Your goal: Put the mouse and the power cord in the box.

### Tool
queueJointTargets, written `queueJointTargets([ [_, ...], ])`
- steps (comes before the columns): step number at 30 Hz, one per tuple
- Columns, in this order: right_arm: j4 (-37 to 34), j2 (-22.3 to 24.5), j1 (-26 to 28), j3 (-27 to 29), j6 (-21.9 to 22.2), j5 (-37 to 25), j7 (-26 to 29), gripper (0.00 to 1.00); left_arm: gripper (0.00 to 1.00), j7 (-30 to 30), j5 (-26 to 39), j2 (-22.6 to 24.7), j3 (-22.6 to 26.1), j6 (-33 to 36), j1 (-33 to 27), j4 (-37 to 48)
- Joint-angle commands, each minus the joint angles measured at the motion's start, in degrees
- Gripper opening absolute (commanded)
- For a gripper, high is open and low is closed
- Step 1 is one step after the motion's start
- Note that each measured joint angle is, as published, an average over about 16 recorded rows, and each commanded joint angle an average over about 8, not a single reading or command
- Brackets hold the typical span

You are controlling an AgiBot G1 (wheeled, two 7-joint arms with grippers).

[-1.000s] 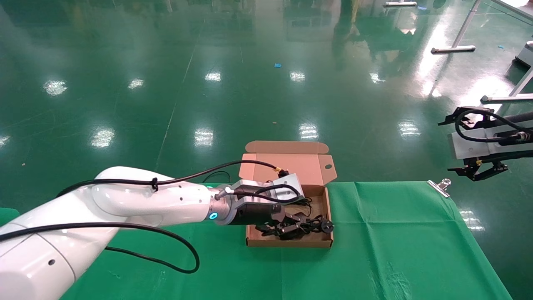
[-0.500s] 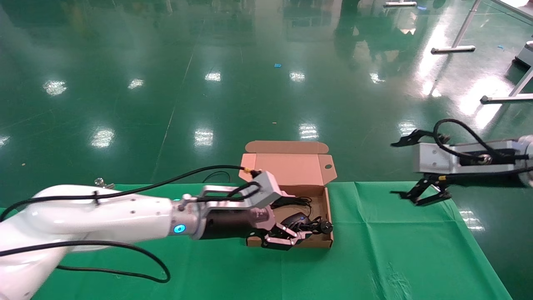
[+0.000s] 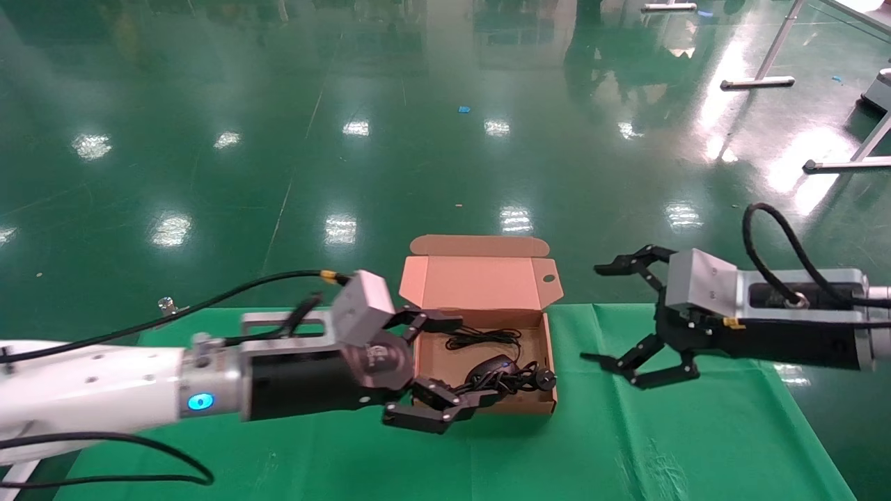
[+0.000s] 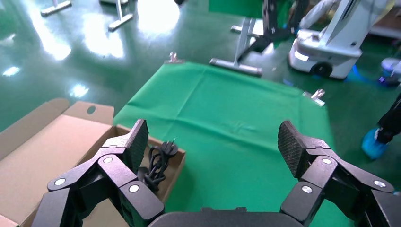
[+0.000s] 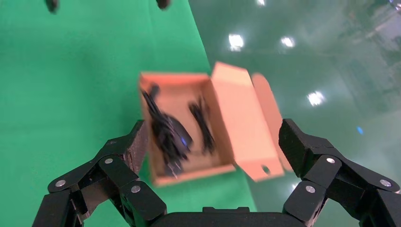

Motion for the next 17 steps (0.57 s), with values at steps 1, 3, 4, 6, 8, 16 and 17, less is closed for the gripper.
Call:
queueJointTargets([
  [1,1.58,0.48,-1.72,1.41,-0.79,1.80,1.46,1.00,1.00,-0.34,-0.96,-1.45,-1.68,1.37,1.00,-1.41],
  [3,3.15,0.95,-3.43,2.81,-1.57,3.59,2.92,1.00,1.00,-0.68,-1.92,-2.89,-3.35,2.74,1.99,-2.81],
  [4,3.95,1.19,-4.31,3.52,-1.97,4.50,3.66,1.00,1.00,-0.86,-2.41,-3.63,-4.20,3.44,2.50,-3.53],
  [6,5.52,1.67,-6.02,4.92,-2.76,6.29,5.11,1.00,1.00,-1.20,-3.37,-5.07,-5.87,4.80,3.49,-4.93],
  [8,7.08,2.14,-7.73,6.32,-3.54,8.08,6.56,1.00,1.00,-1.54,-4.33,-6.51,-7.54,6.16,4.48,-6.32],
  [16,12.60,3.81,-13.75,11.23,-6.29,14.36,11.68,1.00,1.00,-2.74,-7.70,-11.58,-13.41,10.96,7.96,-11.25],
  [17,12.98,3.92,-14.16,11.57,-6.48,14.79,12.03,1.00,1.00,-2.83,-7.93,-11.93,-13.81,11.29,8.20,-11.59],
])
